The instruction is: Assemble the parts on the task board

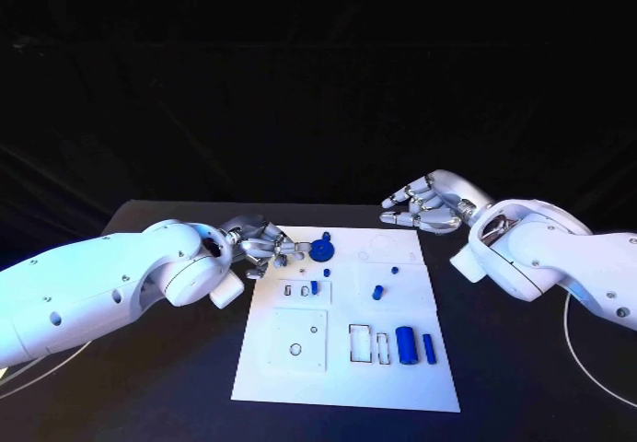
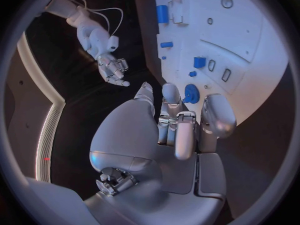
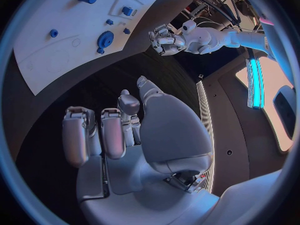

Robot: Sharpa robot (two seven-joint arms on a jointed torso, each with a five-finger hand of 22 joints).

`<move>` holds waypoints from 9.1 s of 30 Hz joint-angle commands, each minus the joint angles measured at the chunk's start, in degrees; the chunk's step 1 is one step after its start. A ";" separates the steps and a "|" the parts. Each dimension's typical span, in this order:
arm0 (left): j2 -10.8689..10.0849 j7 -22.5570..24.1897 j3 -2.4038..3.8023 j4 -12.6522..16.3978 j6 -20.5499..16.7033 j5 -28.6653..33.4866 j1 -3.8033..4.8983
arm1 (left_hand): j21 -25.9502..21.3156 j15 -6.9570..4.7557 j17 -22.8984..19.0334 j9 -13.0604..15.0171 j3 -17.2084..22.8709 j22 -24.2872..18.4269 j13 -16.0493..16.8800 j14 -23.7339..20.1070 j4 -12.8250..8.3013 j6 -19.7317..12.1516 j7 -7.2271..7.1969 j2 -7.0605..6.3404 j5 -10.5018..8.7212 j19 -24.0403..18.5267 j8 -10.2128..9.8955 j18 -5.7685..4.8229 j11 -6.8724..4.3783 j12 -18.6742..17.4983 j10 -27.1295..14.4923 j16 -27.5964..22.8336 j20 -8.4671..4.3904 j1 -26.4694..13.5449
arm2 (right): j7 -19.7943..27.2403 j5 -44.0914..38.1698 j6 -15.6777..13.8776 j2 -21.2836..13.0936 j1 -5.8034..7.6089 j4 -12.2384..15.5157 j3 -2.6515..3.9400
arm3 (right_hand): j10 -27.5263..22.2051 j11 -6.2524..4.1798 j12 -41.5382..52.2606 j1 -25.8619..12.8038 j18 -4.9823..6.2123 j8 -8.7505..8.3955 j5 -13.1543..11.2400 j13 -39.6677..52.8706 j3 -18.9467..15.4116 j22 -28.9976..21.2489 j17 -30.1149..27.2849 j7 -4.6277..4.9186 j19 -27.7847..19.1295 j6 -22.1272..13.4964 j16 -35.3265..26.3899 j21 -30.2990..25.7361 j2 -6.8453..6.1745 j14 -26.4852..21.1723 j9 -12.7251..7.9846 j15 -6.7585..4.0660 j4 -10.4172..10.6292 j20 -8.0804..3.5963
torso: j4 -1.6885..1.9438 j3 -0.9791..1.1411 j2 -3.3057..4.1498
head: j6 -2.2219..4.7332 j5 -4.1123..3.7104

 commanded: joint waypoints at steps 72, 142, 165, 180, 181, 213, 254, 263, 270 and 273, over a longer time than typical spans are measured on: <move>21.41 -21.35 -1.73 -19.97 27.63 -21.72 2.35 | 11.58 -1.97 15.05 17.73 -11.65 18.92 17.75 6.01 -0.23 -7.80 -2.25 6.34 -3.82 7.58 16.99 -3.82 -1.67 16.68 2.80 0.94 -1.87 -3.93 | -1.57 1.87 5.76 1.91 0.19 -2.61 -0.25 | -2.31 -0.37 -5.22 0.07 1.42 0.36 1.19 -4.32 -0.52 0.07 -0.97 -0.11 -1.93 0.73 -2.20 -1.73 0.69 2.61 0.13 -0.61 0.36 -0.22 | -0.02 0.29 -0.33 | -1.75 -0.23; 15.43 -19.50 -2.24 -12.99 18.22 -22.68 0.12 | 10.84 -2.06 15.05 25.42 45.49 18.61 15.04 6.01 -15.26 -10.70 -2.11 -5.90 4.64 7.37 18.42 -3.64 -1.80 13.33 2.93 0.94 -1.87 -5.29 | -1.97 0.32 7.41 2.84 -0.18 -3.61 -0.61 | -2.01 -0.49 -5.41 0.35 1.48 0.50 2.40 -4.75 -0.71 -0.24 -1.25 -0.21 -2.05 1.03 -2.52 -1.99 0.79 2.63 0.18 -0.74 0.37 -0.35 | 0.02 0.43 -0.31 | -3.03 0.47; 14.70 -20.04 -2.29 -12.68 21.84 -24.97 -0.26 | 10.43 -2.25 15.05 26.27 47.17 18.15 15.28 6.01 -16.48 -10.25 -2.31 -6.80 9.29 7.19 18.95 -3.52 -2.01 13.62 3.56 0.94 -2.06 -7.44 | -1.89 0.34 7.68 2.91 -0.28 -3.79 -0.62 | -2.01 -0.49 -5.41 0.35 1.48 0.50 2.40 -4.75 -0.71 -0.24 -1.25 -0.21 -2.05 1.03 -2.52 -1.99 0.79 2.63 0.18 -0.74 0.37 -0.35 | 0.00 0.46 -0.30 | -3.40 0.68; 15.76 -20.19 -2.31 -13.41 22.75 -25.02 -0.27 | 10.42 -2.28 15.05 26.45 47.38 18.17 15.66 6.01 -16.36 -10.10 -2.36 -6.53 9.82 7.20 19.07 -3.52 -2.04 13.99 3.88 0.94 -2.10 -8.23 | -1.84 0.70 7.73 3.15 -0.39 -4.09 -0.63 | -2.00 -0.48 -5.46 0.30 1.50 0.48 2.61 -4.83 -0.80 -0.37 -1.30 -0.20 -2.12 0.99 -2.58 -2.08 0.75 2.63 0.17 -0.74 0.43 -0.37 | -0.07 0.49 -0.29 | -3.60 1.04; 15.86 -20.21 -2.31 -13.52 22.89 -24.98 -0.27 | 10.40 -2.28 15.05 26.47 47.39 18.15 15.68 6.01 -16.34 -10.09 -2.37 -6.50 9.83 7.19 19.08 -3.52 -2.04 14.01 3.90 0.94 -2.10 -8.32 | -1.84 0.71 7.74 3.16 -0.39 -4.08 -0.63 | -2.00 -0.48 -5.46 0.30 1.50 0.48 2.61 -4.83 -0.80 -0.37 -1.30 -0.20 -2.12 0.99 -2.58 -2.08 0.75 2.63 0.17 -0.74 0.43 -0.37 | -0.08 0.48 -0.29 | -3.59 1.03; 17.40 -20.86 -2.79 -16.16 24.89 -25.46 -0.27 | 10.56 -2.92 15.05 25.37 29.15 18.80 18.31 6.01 -7.32 -5.88 -3.56 -6.76 9.13 7.46 17.76 -3.64 -2.88 16.24 5.70 0.94 -2.70 -21.10 | -1.22 1.41 8.06 2.93 -0.41 -3.81 -0.64 | -2.18 -0.46 -6.20 -1.16 1.69 0.42 4.18 -5.74 -2.52 -1.28 -2.21 -0.24 -2.61 0.91 -3.42 -2.71 0.11 2.49 0.15 -0.74 1.62 -0.39 | -0.05 0.49 -0.31 | -3.64 0.68; 11.68 -20.79 1.53 -13.08 26.17 -24.36 5.22 | 7.94 -2.49 15.05 22.59 7.01 16.36 11.17 6.01 -0.05 -7.53 -2.89 -4.06 -2.90 6.38 16.92 -2.96 -2.24 8.70 1.67 0.94 -2.41 -15.28 | -0.91 1.89 8.06 3.29 -0.51 -4.79 -0.85 | -2.32 -0.44 -6.49 -1.69 1.84 0.32 4.31 -6.10 -3.33 -1.97 -3.03 -0.24 -3.02 0.72 -4.13 -3.17 0.11 2.32 0.11 -0.73 2.20 -0.40 | 0.06 0.53 -0.25 | -2.75 0.22; 16.25 -20.10 1.31 -23.42 29.15 -24.41 7.26 | 6.14 -1.35 15.05 20.32 5.46 14.59 2.39 6.01 0.34 -10.08 -1.32 -2.55 -1.44 5.57 14.24 -2.52 -0.87 0.32 -3.54 0.94 -1.39 -10.47 | -0.88 1.90 8.16 3.71 -0.56 -5.02 -0.88 | -2.30 -0.44 -6.46 -1.66 1.85 0.31 4.34 -6.08 -3.34 -2.03 -3.03 -0.24 -3.05 0.71 -4.14 -3.20 0.15 2.32 0.11 -0.73 2.21 -0.40 | -0.12 0.37 -0.18 | -2.75 0.48; 19.87 -19.82 0.40 -29.87 29.86 -25.07 7.36 | 6.51 -1.31 15.05 19.91 5.03 15.05 2.71 6.01 0.71 -9.72 -1.32 -1.84 -1.42 5.79 14.11 -2.62 -0.86 0.86 -3.08 0.94 -1.28 -10.17 | -0.82 1.89 8.20 4.02 -0.62 -5.08 -0.89 | -2.30 -0.46 -6.45 -1.52 1.85 0.30 4.46 -6.10 -3.35 -2.02 -3.07 -0.25 -3.03 0.69 -4.19 -3.21 0.28 2.31 0.11 -0.74 2.19 -0.41 | -0.20 0.33 0.05 | -2.68 0.81; 20.90 -19.36 0.14 -31.57 29.76 -25.19 7.23 | 6.74 -1.31 15.05 19.79 4.79 15.31 2.93 6.01 0.80 -9.56 -1.35 -1.69 -1.46 5.92 14.11 -2.68 -0.88 1.15 -2.83 0.94 -1.27 -10.19 | -0.78 1.89 8.16 4.06 -0.63 -5.07 -0.89 | -2.30 -0.47 -6.45 -1.44 1.85 0.30 4.55 -6.12 -3.36 -2.05 -3.05 -0.26 -3.04 0.69 -4.18 -3.24 0.36 2.32 0.11 -0.75 2.19 -0.41 | -0.13 0.29 0.21 | -2.52 0.87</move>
